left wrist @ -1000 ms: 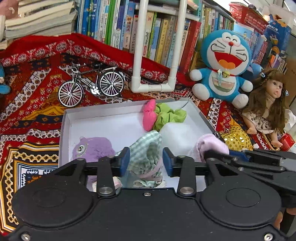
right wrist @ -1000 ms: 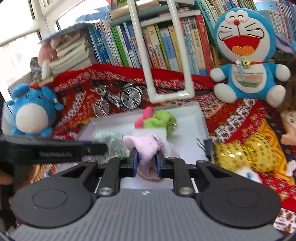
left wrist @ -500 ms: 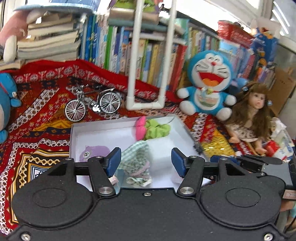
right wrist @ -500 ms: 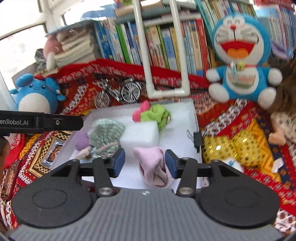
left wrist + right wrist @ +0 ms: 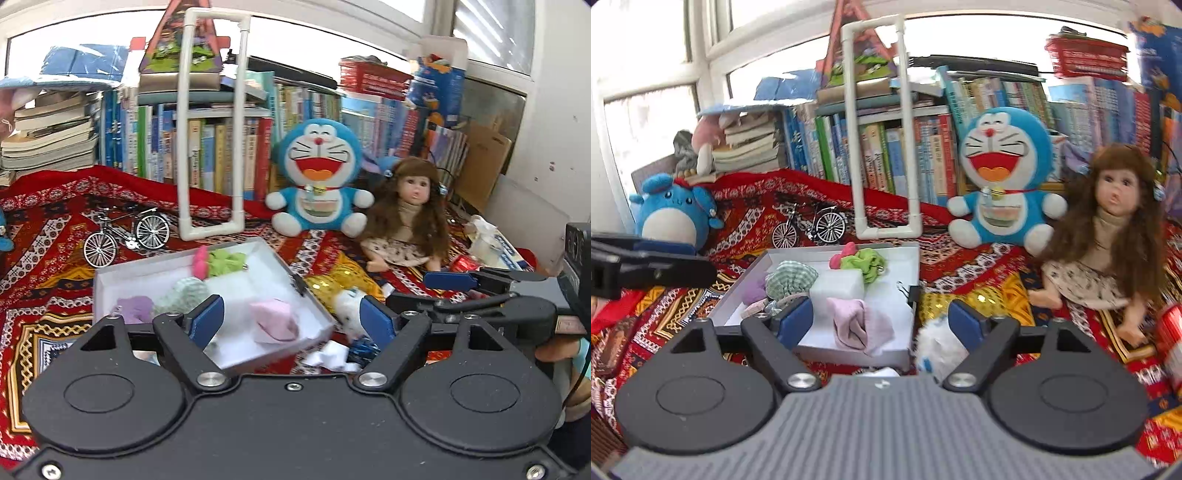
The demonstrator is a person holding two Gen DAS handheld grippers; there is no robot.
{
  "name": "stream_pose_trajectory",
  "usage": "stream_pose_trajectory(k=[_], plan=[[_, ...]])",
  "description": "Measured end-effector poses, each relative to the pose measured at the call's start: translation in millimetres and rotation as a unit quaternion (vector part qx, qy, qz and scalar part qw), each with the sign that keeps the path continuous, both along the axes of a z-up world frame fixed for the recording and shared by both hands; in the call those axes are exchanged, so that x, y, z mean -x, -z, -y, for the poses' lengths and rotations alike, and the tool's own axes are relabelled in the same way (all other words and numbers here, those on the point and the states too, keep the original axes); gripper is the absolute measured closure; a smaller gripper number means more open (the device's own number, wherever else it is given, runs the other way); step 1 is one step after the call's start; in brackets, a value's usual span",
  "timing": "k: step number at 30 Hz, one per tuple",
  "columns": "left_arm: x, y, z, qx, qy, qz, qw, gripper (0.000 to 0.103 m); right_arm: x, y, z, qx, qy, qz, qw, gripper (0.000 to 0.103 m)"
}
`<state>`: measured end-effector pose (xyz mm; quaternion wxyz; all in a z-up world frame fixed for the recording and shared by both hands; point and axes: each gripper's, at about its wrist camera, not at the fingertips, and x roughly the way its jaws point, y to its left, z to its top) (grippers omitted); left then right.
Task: Organize soft objects
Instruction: 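Move the left tool to the white folded paper while the right tool approaches the blue pouch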
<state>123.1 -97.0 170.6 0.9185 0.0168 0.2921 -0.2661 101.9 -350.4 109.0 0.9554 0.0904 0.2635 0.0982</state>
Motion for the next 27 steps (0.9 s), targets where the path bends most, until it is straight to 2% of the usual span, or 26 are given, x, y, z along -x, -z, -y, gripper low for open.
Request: stream_pose_trajectory(k=[6, 13, 19, 21, 24, 27], plan=[[31, 20, 24, 0.002, 0.012, -0.010, 0.9999, 0.024, 23, 8, 30, -0.048, 0.026, -0.001, 0.999, 0.014], [60, 48, 50, 0.011, 0.000, 0.015, 0.9998, 0.025, 37, 30, 56, -0.093, 0.042, -0.015, 0.995, 0.014], [71, 70, 71, -0.011, -0.011, 0.042, 0.9990, 0.046, 40, 52, 69, -0.130, 0.042, -0.037, 0.990, 0.014], [72, 75, 76, -0.012, -0.017, 0.043, 0.9989, 0.058, 42, 57, 72, -0.139, 0.041, -0.038, 0.989, 0.014], [67, 82, 83, -0.014, -0.021, 0.033, 0.9991, 0.069, 44, 63, 76, -0.160, 0.041, -0.040, 0.985, 0.015], [61, 89, 89, -0.023, -0.032, 0.032, 0.9987, 0.078, 45, 69, 79, -0.185, 0.036, -0.046, 0.981, 0.023]])
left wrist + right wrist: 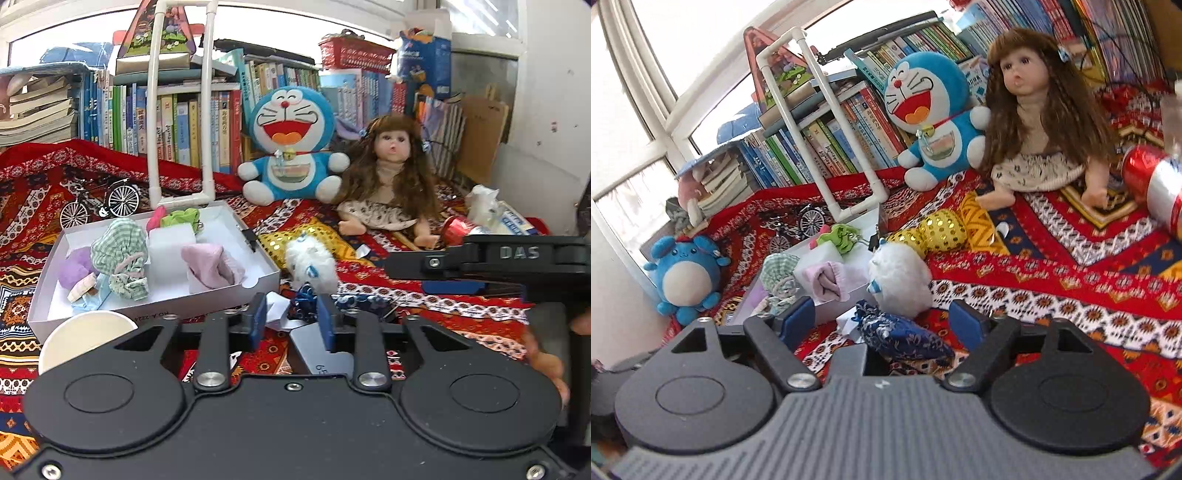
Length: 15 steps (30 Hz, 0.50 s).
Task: Organize soft objects
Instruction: 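Move the left tool to the white folded paper while the right tool approaches the blue pouch, then close the left tool on the white paper while the right tool grasps the blue patterned pouch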
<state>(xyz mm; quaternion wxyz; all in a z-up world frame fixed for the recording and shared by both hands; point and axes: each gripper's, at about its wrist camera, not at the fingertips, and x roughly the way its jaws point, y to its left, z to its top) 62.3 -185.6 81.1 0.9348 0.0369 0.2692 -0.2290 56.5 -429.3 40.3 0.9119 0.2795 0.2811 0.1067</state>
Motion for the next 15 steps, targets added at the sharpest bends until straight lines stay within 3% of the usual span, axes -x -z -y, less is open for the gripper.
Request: stream_pose_trajectory(k=[5, 15], plan=[[-10, 13, 9, -0.020, -0.016, -0.008, 0.9996, 0.080, 5, 7, -4, -0.012, -0.019, -0.007, 1.000, 0.041], [-36, 33, 17, -0.007, -0.049, -0.033, 0.9982, 0.079, -1, 19, -10, -0.033, -0.026, -0.016, 0.999, 0.043]])
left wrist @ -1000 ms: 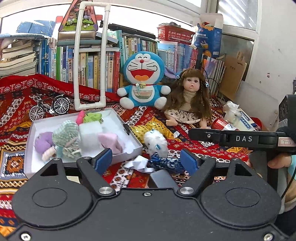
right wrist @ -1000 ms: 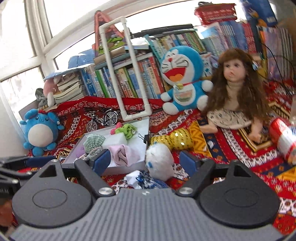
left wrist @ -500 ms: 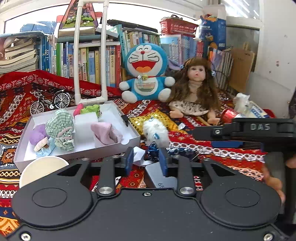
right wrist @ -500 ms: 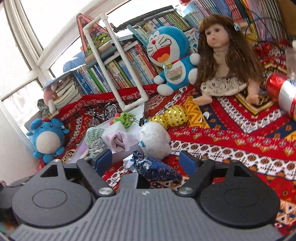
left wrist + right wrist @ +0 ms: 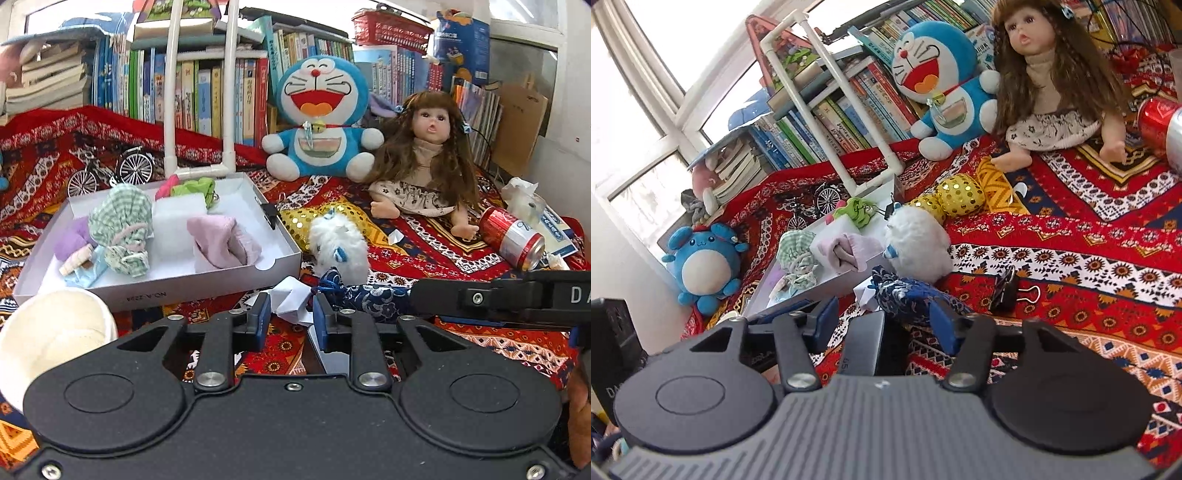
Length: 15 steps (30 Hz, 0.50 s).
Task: Organize soft objects
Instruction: 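Close the left tool on the white paper while the right tool grasps the blue patterned pouch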
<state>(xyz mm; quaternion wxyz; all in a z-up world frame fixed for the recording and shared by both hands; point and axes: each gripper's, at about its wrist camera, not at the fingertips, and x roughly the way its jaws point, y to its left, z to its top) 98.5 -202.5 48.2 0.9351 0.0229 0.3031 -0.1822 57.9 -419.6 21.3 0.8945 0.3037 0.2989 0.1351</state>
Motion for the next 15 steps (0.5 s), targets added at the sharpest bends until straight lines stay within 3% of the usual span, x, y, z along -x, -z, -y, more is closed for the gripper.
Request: stream_pose_trajectory(k=[10, 15], plan=[[-23, 14, 10, -0.015, -0.023, -0.013, 0.9996, 0.079, -15, 11, -6, 0.006, 0.021, -0.015, 1.000, 0.043], [-30, 21, 11, -0.012, -0.030, -0.027, 0.9991, 0.069, -22, 16, -7, 0.020, 0.036, -0.023, 0.999, 0.043]])
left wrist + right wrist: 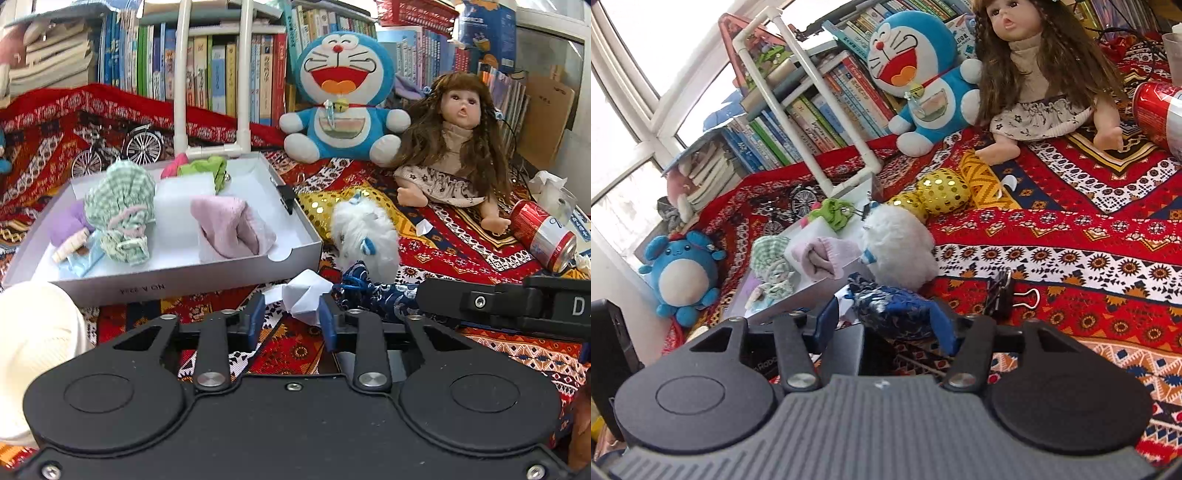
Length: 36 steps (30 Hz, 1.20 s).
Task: Organize soft objects
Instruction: 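Close the left tool on the white paper while the right tool grasps the blue patterned pouch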
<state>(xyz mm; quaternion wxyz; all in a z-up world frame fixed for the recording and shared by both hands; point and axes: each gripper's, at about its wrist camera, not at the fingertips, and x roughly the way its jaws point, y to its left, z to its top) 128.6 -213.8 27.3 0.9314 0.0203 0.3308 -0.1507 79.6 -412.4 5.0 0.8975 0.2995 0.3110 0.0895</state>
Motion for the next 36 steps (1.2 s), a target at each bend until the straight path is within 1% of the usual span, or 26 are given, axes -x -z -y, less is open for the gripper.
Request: stream_pose_trajectory(k=[3, 8, 15, 20, 25, 27, 29, 30, 33, 36], plan=[[-5, 2, 1, 0.005, -0.005, -0.006, 1.0000, 0.064, -3, 4, 2, -0.002, 0.003, -0.007, 1.000, 0.043], [-10, 5, 2, 0.008, -0.010, -0.013, 0.9998, 0.061, -6, 7, 5, -0.009, 0.003, -0.010, 1.000, 0.048], [-17, 9, 4, 0.009, -0.020, -0.018, 0.9996, 0.058, -7, 8, 12, -0.020, 0.018, -0.007, 1.000, 0.053], [-22, 14, 7, 0.018, -0.022, -0.025, 0.9993, 0.056, -7, 10, 14, -0.027, 0.017, -0.006, 0.999, 0.054], [-28, 16, 9, 0.024, -0.027, -0.037, 0.9987, 0.056, -6, 12, 15, -0.035, 0.016, -0.009, 0.999, 0.054], [-29, 17, 8, 0.027, -0.027, -0.039, 0.9985, 0.058, -6, 12, 15, -0.035, 0.015, -0.009, 0.999, 0.054], [-28, 18, 8, 0.032, -0.022, -0.038, 0.9985, 0.073, -6, 13, 15, -0.037, 0.014, -0.010, 0.999, 0.054], [-28, 17, 8, 0.035, -0.021, -0.038, 0.9984, 0.077, -6, 13, 15, -0.037, 0.014, -0.010, 0.999, 0.054], [-26, 15, 9, 0.034, -0.019, -0.036, 0.9986, 0.079, -6, 14, 15, -0.040, 0.015, -0.011, 0.999, 0.054], [-19, 11, 9, 0.031, -0.015, -0.024, 0.9991, 0.079, -6, 14, 15, -0.042, 0.014, -0.011, 0.999, 0.052]])
